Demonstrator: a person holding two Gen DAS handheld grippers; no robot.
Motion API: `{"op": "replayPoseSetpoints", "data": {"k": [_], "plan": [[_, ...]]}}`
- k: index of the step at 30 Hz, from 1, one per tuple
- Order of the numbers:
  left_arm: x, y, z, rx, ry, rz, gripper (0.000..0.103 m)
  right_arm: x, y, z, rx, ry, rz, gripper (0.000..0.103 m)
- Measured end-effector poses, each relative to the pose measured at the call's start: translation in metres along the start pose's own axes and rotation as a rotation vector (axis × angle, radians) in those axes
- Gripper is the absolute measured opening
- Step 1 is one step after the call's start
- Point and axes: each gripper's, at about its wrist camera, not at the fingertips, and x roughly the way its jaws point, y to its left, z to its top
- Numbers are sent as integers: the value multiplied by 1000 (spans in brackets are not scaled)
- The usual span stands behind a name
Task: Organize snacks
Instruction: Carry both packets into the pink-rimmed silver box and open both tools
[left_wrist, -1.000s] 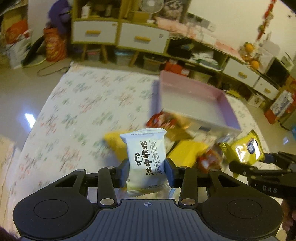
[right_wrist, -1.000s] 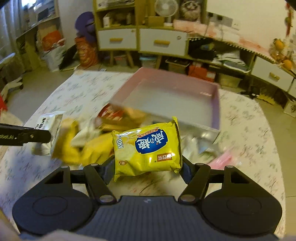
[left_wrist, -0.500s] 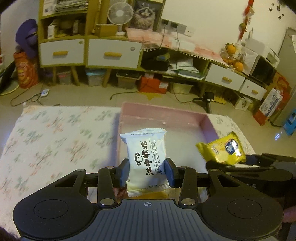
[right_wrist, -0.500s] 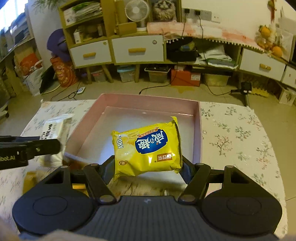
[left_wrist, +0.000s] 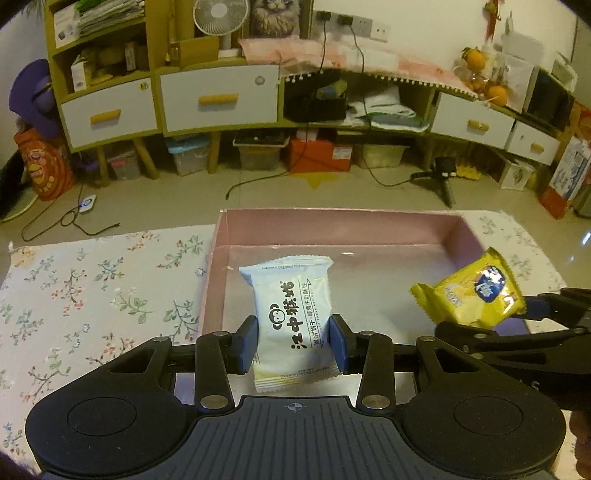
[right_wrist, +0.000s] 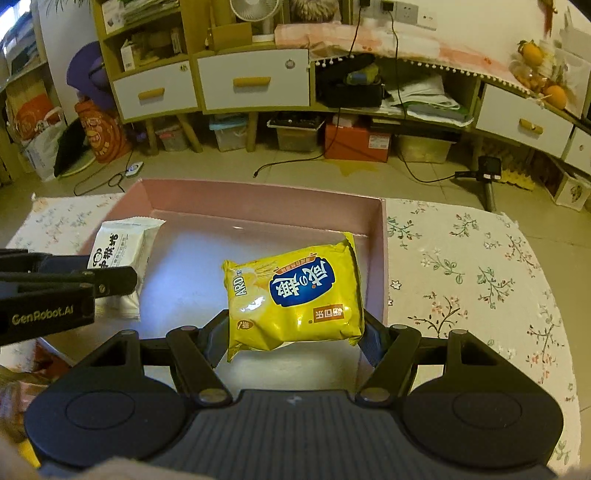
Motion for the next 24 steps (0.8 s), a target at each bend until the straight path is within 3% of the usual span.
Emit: {"op": "replayPoseSetpoints", "data": {"k": [4, 7, 8, 9, 15, 24], "plan": [[4, 1, 0, -22, 5, -5, 40, -1, 2, 1, -15, -3, 4, 68], [1, 0, -1, -16, -9, -20, 42, -9, 5, 1, -23, -26, 11, 82], [0, -1, 0, -13, -12, -22, 49, -11, 5, 2, -26, -35, 13, 84], [-3, -2, 0, -12, -18, -23, 56, -14, 5, 2, -32, -42, 16, 84], [-22, -4, 2, -18, -36, -45, 70, -30, 6, 5, -53, -58, -3, 86], [-57, 1, -5, -31, -38, -45, 76, -58, 6, 0, -46, -84, -12, 88]]}}
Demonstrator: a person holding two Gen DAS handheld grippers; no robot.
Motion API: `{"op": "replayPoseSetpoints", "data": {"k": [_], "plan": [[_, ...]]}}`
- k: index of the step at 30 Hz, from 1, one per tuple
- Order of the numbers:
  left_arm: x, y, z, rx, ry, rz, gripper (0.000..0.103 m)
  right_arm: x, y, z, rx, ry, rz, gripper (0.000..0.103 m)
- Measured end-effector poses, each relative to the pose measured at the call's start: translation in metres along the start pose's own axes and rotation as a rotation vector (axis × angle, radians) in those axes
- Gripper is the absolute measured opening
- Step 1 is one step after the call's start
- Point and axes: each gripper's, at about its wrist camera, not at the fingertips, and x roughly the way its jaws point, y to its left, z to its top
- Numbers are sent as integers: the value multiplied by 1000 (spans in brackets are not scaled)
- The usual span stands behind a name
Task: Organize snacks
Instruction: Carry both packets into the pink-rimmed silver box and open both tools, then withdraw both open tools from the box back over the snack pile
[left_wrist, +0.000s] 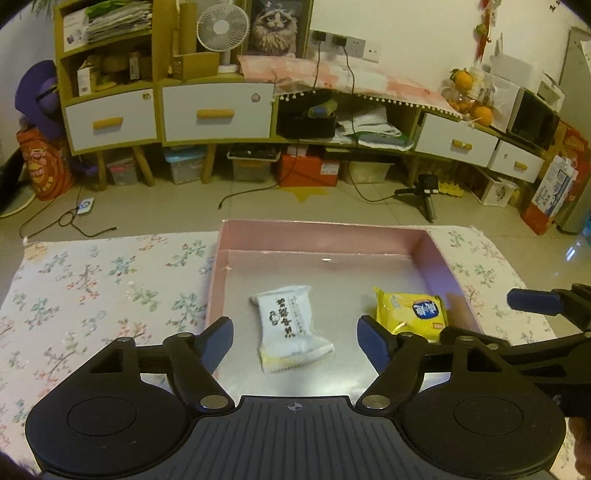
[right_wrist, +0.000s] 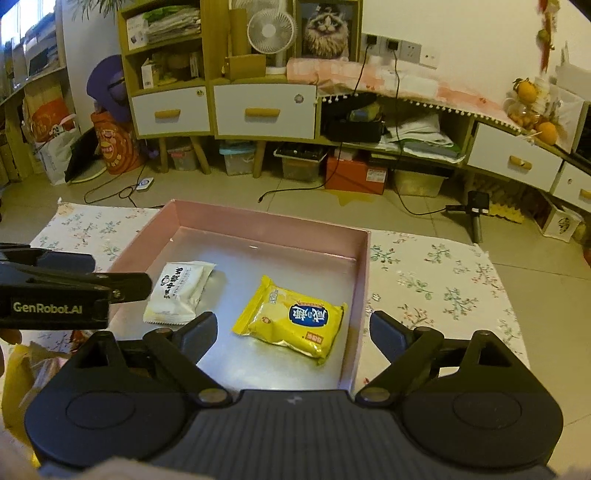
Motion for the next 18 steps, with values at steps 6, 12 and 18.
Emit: {"op": "replayPoseSetpoints", "data": {"k": [6, 12, 18], "plan": [[-25, 6, -9, -12, 0, 10, 83, -20, 1, -4, -1, -20, 2, 91], [-47, 14, -25, -25, 9, 4, 86, -37, 3, -14, 11, -31, 0, 93], [-70, 22, -45, -29, 17, 12, 88, -51, 9, -23, 7, -22, -19, 94]]}}
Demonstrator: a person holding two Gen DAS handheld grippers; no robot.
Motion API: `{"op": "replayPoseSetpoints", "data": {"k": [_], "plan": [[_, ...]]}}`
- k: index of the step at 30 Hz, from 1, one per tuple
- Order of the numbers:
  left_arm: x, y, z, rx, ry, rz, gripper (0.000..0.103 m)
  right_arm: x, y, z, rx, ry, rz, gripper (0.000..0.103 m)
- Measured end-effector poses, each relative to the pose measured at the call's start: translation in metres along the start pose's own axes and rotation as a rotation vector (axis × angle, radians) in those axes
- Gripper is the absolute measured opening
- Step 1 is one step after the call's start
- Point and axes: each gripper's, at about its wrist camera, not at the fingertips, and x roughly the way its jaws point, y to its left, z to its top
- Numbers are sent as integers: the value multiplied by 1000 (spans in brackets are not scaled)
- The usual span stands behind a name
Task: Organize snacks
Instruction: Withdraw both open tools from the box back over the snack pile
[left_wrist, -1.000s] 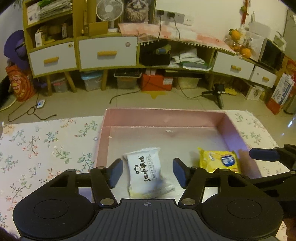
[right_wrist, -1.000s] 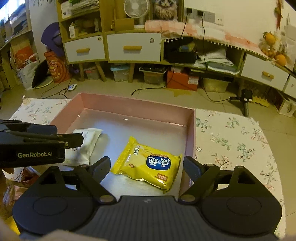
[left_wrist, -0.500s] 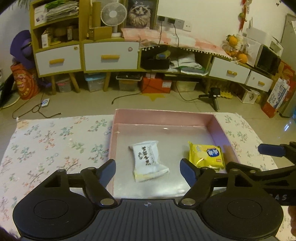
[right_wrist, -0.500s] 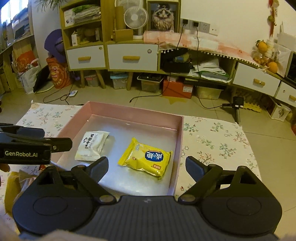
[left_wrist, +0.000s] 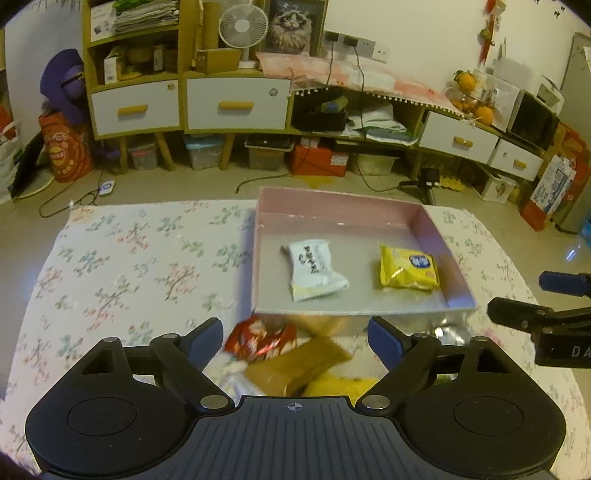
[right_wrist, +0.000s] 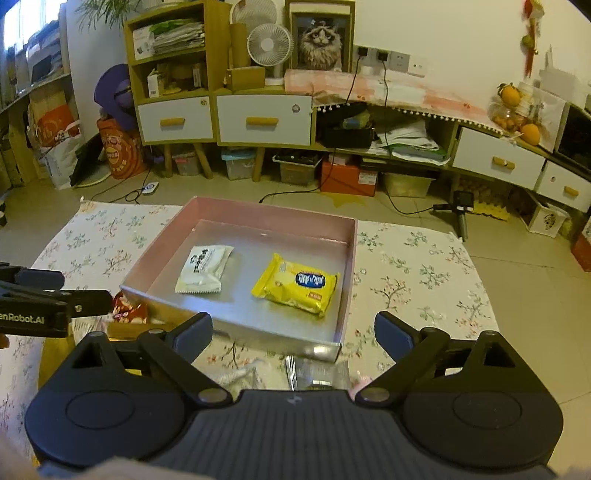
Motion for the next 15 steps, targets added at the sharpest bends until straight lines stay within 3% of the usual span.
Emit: {"op": "replayPoseSetpoints", "data": {"k": [15], "plan": [[-44, 18, -44, 2, 2, 3, 96, -27, 22, -30, -29, 4, 37, 99]]}}
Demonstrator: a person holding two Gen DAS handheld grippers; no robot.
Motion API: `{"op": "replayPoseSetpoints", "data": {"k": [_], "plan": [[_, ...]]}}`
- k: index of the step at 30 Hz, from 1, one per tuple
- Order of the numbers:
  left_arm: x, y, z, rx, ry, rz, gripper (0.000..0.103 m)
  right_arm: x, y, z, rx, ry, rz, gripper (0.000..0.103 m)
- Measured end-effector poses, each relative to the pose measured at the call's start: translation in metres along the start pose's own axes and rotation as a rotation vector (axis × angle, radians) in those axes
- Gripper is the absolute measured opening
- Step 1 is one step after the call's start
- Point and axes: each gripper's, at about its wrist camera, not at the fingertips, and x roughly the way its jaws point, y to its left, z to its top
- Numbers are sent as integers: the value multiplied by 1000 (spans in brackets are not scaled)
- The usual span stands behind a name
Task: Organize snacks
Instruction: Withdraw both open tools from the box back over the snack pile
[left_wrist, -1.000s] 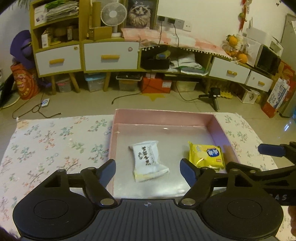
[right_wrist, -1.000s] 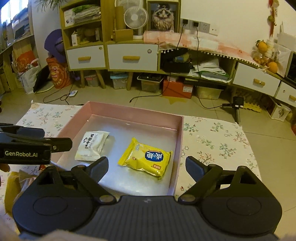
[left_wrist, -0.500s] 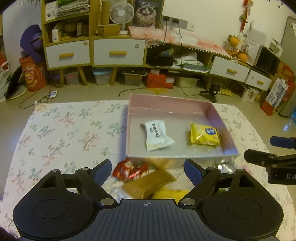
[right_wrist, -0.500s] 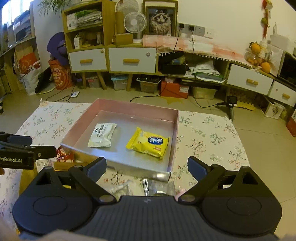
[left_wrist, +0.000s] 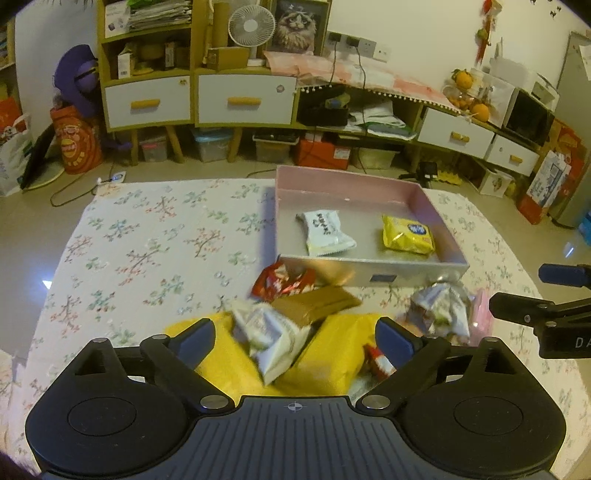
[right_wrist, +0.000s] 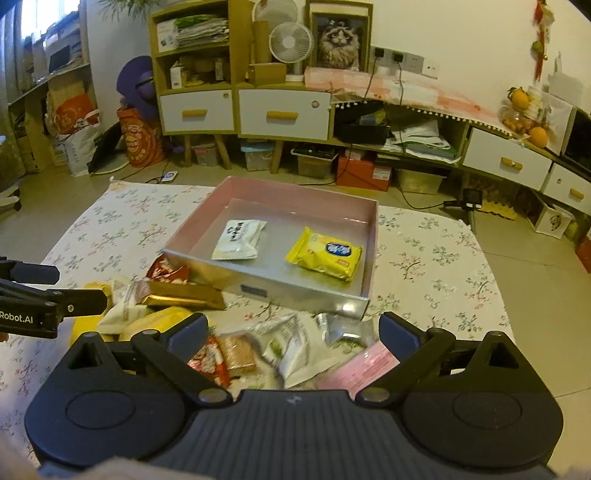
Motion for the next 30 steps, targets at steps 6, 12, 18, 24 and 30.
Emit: {"op": "replayPoseSetpoints", "data": {"k": [6, 12, 18, 24, 30], "plan": [[-5, 9, -17, -8, 17, 9, 100, -1, 8, -12, 7, -2, 27, 101], [-4, 18, -32, -24, 59, 22, 101, 3, 13, -23, 39, 12, 46, 102], [-5, 22, -44, -5, 77, 17, 101, 6, 23, -33, 9, 38, 46, 102], [-1, 25, -55, 27, 97, 25, 101, 5, 32, -35, -24, 43, 57, 102], [0, 31, -64, 68, 79, -1, 101, 7, 38, -39, -41, 36, 108, 102]]}}
